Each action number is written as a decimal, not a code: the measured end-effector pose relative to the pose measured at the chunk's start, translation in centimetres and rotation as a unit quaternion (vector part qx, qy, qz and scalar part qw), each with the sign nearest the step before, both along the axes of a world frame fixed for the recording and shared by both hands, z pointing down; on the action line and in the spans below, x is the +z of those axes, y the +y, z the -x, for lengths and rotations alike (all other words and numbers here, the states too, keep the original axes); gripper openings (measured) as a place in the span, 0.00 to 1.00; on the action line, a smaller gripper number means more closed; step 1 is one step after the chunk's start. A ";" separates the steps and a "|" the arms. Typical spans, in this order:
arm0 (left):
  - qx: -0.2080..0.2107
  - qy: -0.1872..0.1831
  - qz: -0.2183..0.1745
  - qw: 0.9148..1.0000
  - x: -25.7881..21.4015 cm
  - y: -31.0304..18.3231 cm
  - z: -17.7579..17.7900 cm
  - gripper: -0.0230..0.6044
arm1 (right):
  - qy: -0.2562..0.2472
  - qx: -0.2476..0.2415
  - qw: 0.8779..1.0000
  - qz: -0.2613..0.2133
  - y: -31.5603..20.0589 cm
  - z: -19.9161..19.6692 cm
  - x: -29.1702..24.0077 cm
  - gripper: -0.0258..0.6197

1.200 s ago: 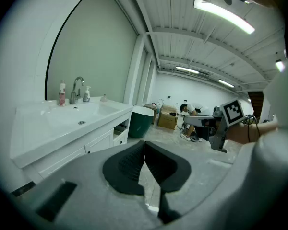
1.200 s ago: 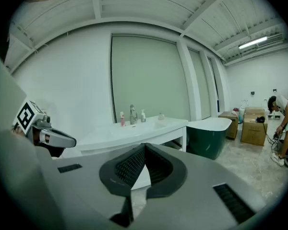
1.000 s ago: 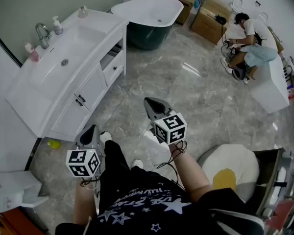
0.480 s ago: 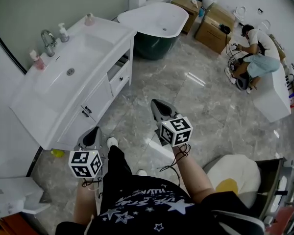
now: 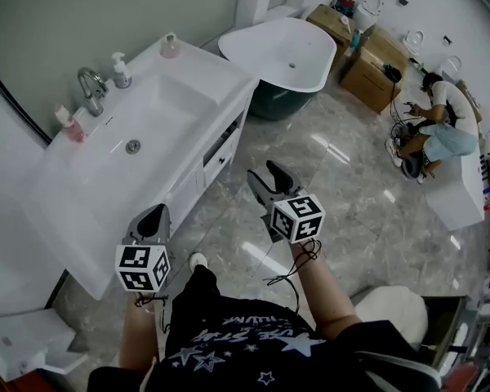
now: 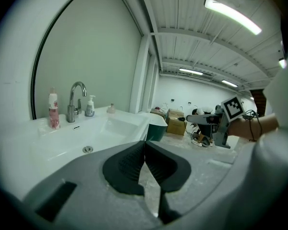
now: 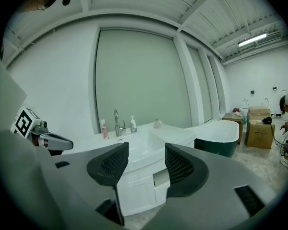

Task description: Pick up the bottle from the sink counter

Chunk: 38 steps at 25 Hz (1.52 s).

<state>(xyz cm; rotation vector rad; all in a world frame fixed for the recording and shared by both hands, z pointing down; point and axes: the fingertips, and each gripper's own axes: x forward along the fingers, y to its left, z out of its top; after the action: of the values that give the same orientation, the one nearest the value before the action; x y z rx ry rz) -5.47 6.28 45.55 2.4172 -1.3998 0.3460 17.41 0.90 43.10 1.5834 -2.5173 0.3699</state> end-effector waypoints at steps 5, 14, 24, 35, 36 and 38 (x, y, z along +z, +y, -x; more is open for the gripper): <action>-0.022 0.008 0.006 1.000 -0.2 -6.9 5.1 0.07 | 0.004 -0.014 1.000 0.001 -8.2 5.2 -0.9 0.41; -0.045 0.024 0.022 0.998 1.7 -14.4 11.3 0.07 | 0.018 -0.029 0.999 0.007 -16.9 11.7 -0.5 0.42; -0.087 0.031 0.017 0.996 1.9 -18.6 13.0 0.07 | 0.017 -0.051 0.999 0.006 -23.8 12.8 -0.1 0.42; -0.194 0.012 0.026 0.981 2.0 -26.8 11.3 0.07 | 0.003 -0.136 0.991 0.002 -39.2 13.4 0.7 0.42; -0.203 0.008 0.028 0.979 1.9 -27.7 10.9 0.07 | 0.004 -0.147 0.989 0.004 -40.7 13.4 0.8 0.42; -0.223 0.007 0.034 0.974 1.7 -29.4 10.2 0.07 | 0.006 -0.169 0.985 0.007 -43.5 13.7 1.1 0.42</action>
<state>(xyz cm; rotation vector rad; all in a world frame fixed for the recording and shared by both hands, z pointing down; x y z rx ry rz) -15.65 -23.08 47.29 1.9698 -1.8325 0.2566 3.72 -42.62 44.19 1.1153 -2.6991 0.3312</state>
